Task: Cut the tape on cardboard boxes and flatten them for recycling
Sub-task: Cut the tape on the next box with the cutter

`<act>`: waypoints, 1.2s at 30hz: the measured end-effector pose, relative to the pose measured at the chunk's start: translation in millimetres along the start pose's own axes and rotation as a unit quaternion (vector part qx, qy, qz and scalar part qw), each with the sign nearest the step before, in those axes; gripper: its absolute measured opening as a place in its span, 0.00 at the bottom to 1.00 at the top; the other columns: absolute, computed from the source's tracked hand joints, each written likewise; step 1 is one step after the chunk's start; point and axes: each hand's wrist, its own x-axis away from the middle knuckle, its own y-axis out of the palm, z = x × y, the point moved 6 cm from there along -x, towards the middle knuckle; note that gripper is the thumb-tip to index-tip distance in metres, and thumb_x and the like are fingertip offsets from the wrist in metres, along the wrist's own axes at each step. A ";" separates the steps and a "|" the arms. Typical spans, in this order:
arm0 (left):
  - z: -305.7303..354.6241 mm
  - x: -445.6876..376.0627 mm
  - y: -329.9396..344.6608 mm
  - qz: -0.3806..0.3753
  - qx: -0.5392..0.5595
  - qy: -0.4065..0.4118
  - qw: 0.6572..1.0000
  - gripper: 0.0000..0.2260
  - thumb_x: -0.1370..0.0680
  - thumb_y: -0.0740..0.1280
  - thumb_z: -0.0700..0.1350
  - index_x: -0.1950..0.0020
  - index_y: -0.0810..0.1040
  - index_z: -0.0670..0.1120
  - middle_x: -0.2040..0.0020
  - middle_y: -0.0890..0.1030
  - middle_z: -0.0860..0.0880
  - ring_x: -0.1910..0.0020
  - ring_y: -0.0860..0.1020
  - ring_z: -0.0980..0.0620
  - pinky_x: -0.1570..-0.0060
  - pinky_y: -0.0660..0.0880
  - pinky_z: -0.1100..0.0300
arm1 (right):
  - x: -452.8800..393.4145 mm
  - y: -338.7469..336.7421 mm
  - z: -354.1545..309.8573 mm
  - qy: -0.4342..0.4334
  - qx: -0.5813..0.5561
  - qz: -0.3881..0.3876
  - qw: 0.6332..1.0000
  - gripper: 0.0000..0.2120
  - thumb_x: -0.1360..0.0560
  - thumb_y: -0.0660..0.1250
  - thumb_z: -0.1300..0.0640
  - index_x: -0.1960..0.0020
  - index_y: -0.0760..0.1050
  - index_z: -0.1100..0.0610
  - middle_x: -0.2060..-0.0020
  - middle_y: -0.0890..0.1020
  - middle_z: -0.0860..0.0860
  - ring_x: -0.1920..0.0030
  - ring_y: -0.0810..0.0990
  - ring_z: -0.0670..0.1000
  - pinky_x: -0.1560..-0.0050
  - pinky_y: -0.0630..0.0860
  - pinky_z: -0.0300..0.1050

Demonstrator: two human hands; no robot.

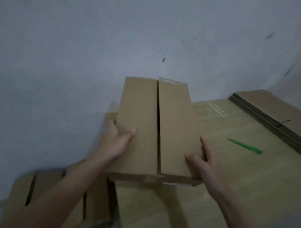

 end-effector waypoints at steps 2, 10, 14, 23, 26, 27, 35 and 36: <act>4.6 10.6 55.7 -0.009 0.011 -0.024 1.000 0.23 0.24 0.69 0.48 0.33 0.65 0.46 0.39 0.76 0.48 0.43 0.75 0.50 0.46 0.68 0.62 | -22.4 -47.8 23.2 0.032 0.005 0.000 0.999 0.32 0.30 0.70 0.67 0.29 0.66 0.54 0.36 0.75 0.51 0.38 0.75 0.50 0.36 0.71 0.46; -21.0 25.0 185.1 0.013 -0.001 -0.122 0.992 0.22 0.23 0.68 0.46 0.33 0.65 0.40 0.35 0.75 0.42 0.38 0.74 0.44 0.44 0.69 0.58 | -75.9 -144.9 80.8 0.127 0.016 -0.030 0.991 0.34 0.29 0.72 0.62 0.26 0.62 0.58 0.36 0.73 0.50 0.41 0.73 0.45 0.44 0.68 0.38; -25.2 31.6 200.9 0.037 -0.029 -0.111 0.993 0.26 0.22 0.66 0.48 0.29 0.62 0.41 0.34 0.74 0.42 0.36 0.73 0.44 0.42 0.68 0.56 | -83.1 -153.2 118.8 0.235 -0.028 -0.072 0.969 0.38 0.35 0.76 0.52 0.29 0.66 0.61 0.41 0.77 0.50 0.43 0.76 0.47 0.44 0.72 0.43; -42.7 14.5 198.4 0.048 0.073 -0.122 0.989 0.21 0.21 0.64 0.47 0.30 0.65 0.43 0.36 0.74 0.46 0.38 0.73 0.47 0.35 0.68 0.53 | -130.3 -142.1 68.8 0.267 -0.056 -0.197 0.941 0.33 0.48 0.79 0.58 0.44 0.78 0.64 0.54 0.85 0.57 0.56 0.84 0.56 0.60 0.79 0.45; -29.7 -7.9 208.2 0.043 0.097 -0.104 0.989 0.04 0.21 0.63 0.44 0.46 0.72 0.48 0.46 0.78 0.51 0.43 0.75 0.50 0.44 0.70 0.57 | -173.9 -139.6 7.3 0.106 0.077 -0.154 0.979 0.46 0.56 0.80 0.51 0.39 0.73 0.57 0.49 0.83 0.51 0.51 0.83 0.54 0.51 0.80 0.50; -25.1 -17.4 211.4 0.040 0.088 -0.100 0.990 0.02 0.21 0.63 0.44 0.48 0.72 0.49 0.48 0.78 0.51 0.46 0.76 0.50 0.47 0.71 0.58 | -185.0 -138.2 -13.7 0.049 0.142 -0.139 0.979 0.52 0.58 0.80 0.46 0.36 0.69 0.54 0.45 0.81 0.50 0.47 0.80 0.53 0.47 0.78 0.52; -10.0 -44.8 232.0 -0.020 -0.042 -0.044 0.998 0.03 0.25 0.68 0.41 0.55 0.76 0.49 0.62 0.80 0.54 0.59 0.78 0.55 0.61 0.69 0.75 | -205.4 -115.3 -31.0 -0.497 0.589 -0.020 0.638 0.50 0.48 0.72 0.46 0.28 0.61 0.54 0.42 0.72 0.59 0.46 0.69 0.58 0.51 0.63 0.50; -9.6 -42.1 235.5 -0.032 -0.057 -0.023 0.998 0.04 0.27 0.69 0.44 0.58 0.76 0.52 0.65 0.79 0.56 0.62 0.77 0.59 0.59 0.70 0.71 | -206.9 -116.3 -9.0 -0.524 0.595 -0.027 0.609 0.46 0.44 0.70 0.48 0.28 0.61 0.53 0.41 0.71 0.58 0.45 0.69 0.58 0.50 0.63 0.50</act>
